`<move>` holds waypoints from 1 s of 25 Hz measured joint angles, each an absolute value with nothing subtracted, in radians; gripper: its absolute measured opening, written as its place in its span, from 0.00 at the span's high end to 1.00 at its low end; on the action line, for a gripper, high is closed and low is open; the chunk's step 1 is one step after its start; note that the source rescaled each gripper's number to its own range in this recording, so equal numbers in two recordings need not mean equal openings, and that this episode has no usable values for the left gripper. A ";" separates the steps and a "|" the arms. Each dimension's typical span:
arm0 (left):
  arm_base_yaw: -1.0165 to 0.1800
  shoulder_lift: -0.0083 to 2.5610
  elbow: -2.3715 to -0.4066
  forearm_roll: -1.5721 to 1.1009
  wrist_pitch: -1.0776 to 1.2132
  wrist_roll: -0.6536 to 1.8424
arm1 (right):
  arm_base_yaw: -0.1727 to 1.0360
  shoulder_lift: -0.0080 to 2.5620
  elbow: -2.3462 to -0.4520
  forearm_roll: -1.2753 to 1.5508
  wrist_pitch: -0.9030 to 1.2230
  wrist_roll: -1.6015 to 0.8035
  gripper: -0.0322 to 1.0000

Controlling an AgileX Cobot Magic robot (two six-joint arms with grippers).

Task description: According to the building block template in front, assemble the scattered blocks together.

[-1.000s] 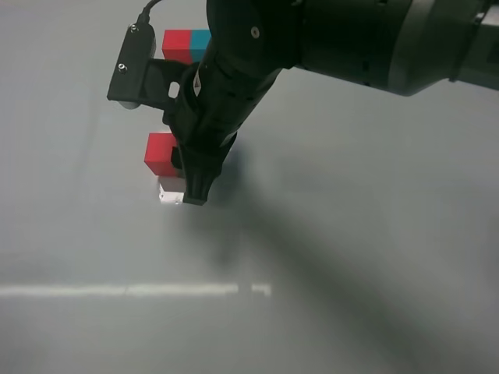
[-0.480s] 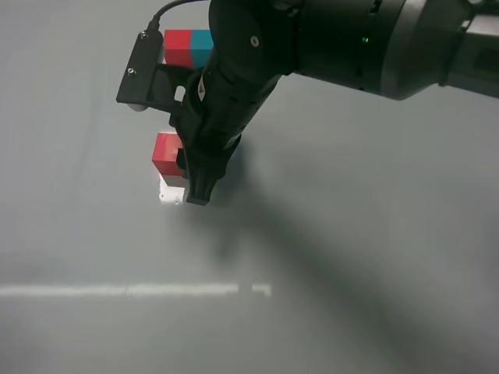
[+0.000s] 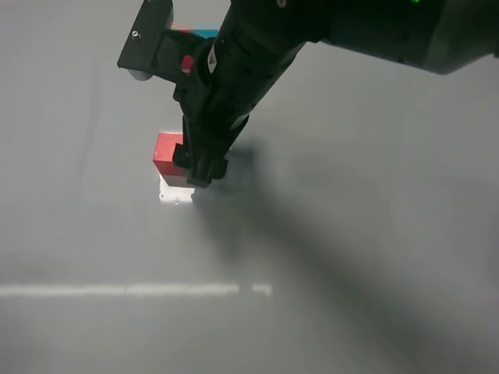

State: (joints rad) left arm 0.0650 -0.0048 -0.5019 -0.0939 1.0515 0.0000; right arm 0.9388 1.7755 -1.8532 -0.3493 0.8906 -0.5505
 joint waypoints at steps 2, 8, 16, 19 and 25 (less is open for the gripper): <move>0.065 -0.005 -0.502 -0.094 1.051 0.000 | 0.959 1.728 -1.853 -0.349 0.914 -0.551 0.01; 0.065 -0.005 -0.502 -0.094 1.051 0.000 | 0.974 1.574 -1.856 -0.363 0.921 -0.551 0.01; 0.065 -0.005 -0.502 -0.094 1.051 0.000 | 0.649 1.510 -1.856 -0.392 0.913 -0.464 0.00; 0.065 -0.005 -0.502 -0.094 1.051 0.000 | 0.509 1.493 -1.856 -0.393 0.927 -0.415 0.00; 0.065 -0.005 -0.502 -0.094 1.051 0.000 | 0.282 1.349 -1.759 -0.377 0.955 -0.324 0.00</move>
